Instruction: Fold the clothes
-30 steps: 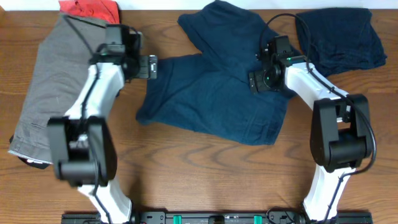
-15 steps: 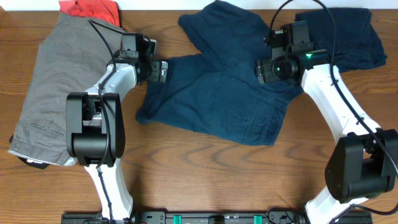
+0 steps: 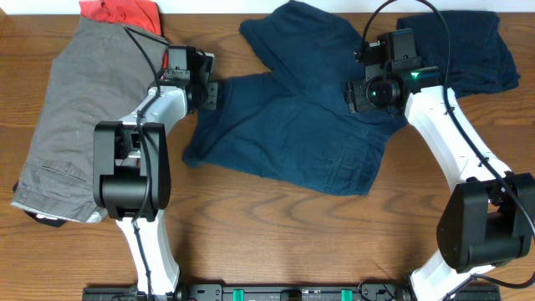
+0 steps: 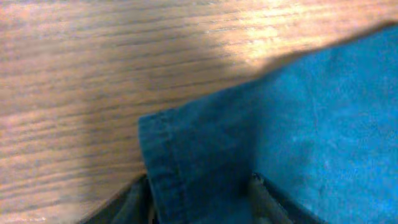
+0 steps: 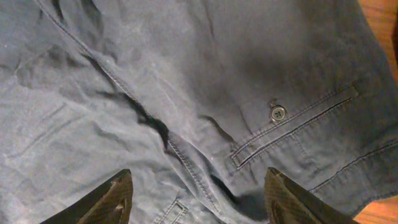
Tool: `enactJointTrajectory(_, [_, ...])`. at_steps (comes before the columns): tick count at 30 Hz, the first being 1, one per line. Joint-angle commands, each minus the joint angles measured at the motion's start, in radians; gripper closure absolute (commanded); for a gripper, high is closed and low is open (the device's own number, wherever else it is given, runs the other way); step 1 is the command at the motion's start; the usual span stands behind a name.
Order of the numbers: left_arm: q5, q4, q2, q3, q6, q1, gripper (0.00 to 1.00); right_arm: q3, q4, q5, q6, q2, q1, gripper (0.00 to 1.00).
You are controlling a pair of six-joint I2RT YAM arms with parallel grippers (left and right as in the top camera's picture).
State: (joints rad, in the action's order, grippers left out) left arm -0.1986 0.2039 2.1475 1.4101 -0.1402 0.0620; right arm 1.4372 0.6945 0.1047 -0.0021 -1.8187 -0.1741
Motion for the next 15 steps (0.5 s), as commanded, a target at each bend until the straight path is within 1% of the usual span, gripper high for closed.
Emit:
enactJointTrajectory(1, [-0.004,-0.009,0.023,-0.006,-0.005,0.003,0.67,0.008,0.002,0.005,-0.005,0.001,-0.004,0.36])
enactJointTrajectory(2, [-0.004,-0.013,0.023,-0.006,-0.005,0.003,0.73,0.008,0.003,0.005,0.000,0.001,-0.005,0.36])
enactJointTrajectory(4, [-0.003,-0.024,0.022,-0.006,-0.005,0.003,0.89,0.008,0.004,0.009,0.005,0.001,-0.008,0.39])
enactJointTrajectory(5, [-0.001,-0.030,0.022,-0.005,-0.005,0.002,0.94,0.008,0.004,0.009,0.010,0.001,-0.011,0.39])
enactJointTrajectory(6, [0.001,-0.034,0.017,-0.003,-0.005,-0.001,0.94,0.008,0.003,0.009,0.015,0.001,-0.015,0.41])
enactJointTrajectory(11, [0.034,-0.020,-0.042,0.014,0.002,-0.030,0.94,0.007,0.010,0.012,0.024,0.001,-0.032,0.41])
enactJointTrajectory(15, [0.179,0.016,-0.133,0.014,0.018,-0.055,0.94,0.006,0.025,0.012,0.025,-0.001,-0.052,0.41])
